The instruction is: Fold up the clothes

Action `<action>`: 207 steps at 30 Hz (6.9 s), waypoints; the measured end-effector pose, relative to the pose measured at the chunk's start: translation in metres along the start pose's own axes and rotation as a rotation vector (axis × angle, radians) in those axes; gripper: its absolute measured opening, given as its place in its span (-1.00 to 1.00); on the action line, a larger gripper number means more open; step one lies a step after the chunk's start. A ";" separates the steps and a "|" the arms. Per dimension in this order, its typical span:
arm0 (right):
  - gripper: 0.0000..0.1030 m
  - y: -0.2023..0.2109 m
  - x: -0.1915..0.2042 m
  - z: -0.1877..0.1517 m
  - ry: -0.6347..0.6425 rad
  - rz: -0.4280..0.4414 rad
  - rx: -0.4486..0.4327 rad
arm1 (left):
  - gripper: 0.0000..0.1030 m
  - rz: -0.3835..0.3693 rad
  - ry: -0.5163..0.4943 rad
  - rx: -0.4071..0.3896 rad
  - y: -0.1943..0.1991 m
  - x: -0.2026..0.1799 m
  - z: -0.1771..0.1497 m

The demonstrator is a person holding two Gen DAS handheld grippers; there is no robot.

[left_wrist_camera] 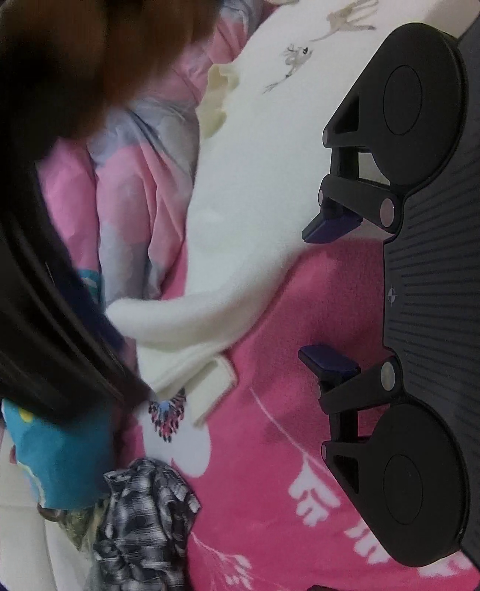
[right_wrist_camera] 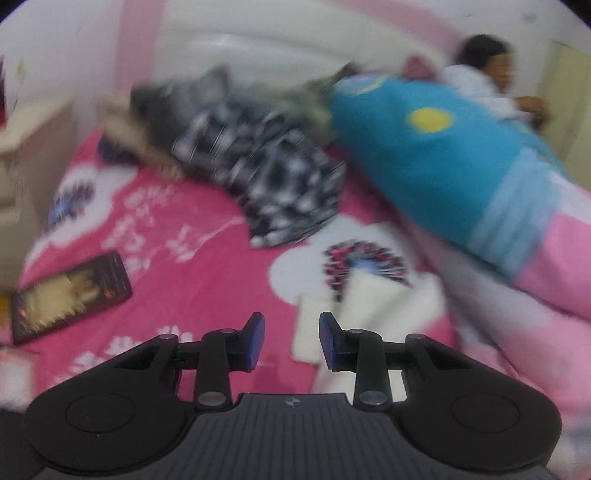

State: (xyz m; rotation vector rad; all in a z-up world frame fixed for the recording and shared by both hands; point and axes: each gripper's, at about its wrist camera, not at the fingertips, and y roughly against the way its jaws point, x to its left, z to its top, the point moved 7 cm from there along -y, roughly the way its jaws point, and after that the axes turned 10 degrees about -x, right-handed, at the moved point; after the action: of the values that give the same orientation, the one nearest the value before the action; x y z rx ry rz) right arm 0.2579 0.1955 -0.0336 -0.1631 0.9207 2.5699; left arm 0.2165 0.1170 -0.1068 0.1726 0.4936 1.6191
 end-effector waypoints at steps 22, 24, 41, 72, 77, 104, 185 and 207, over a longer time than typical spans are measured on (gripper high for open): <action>-0.97 -0.083 -0.043 0.037 -0.080 -0.042 0.178 | 0.27 -0.019 0.007 0.022 0.003 -0.003 -0.003; -0.97 -0.067 -0.060 0.069 -0.145 -0.064 0.104 | 0.28 -0.019 0.006 0.023 0.002 -0.003 -0.003; -0.97 -0.064 -0.055 0.212 -0.374 0.088 -0.129 | 0.30 -0.026 0.026 0.031 -0.004 0.002 -0.001; -0.97 0.065 -0.087 0.145 -0.293 -0.110 -0.143 | 0.50 -0.035 0.074 0.020 0.004 0.008 0.001; -0.97 0.212 -0.154 0.059 -0.478 -0.395 -0.191 | 0.62 -0.018 0.043 0.004 0.007 0.004 0.003; -0.39 0.547 -0.109 -0.406 -1.362 -0.933 -0.254 | 0.69 -0.230 -0.271 0.068 0.002 -0.117 -0.023; -0.37 0.572 -0.168 -0.329 -0.726 -1.410 0.165 | 0.85 -0.239 -0.262 0.075 -0.002 -0.116 -0.030; -0.49 0.486 -0.124 -0.532 -0.565 -1.314 0.645 | 0.90 -0.234 -0.277 0.074 -0.002 -0.119 -0.030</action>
State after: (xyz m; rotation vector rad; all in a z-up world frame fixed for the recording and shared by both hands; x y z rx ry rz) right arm 0.1582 -0.5223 -0.1330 0.1213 0.8937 0.9709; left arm 0.2202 -0.0052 -0.1131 0.3754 0.3451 1.3241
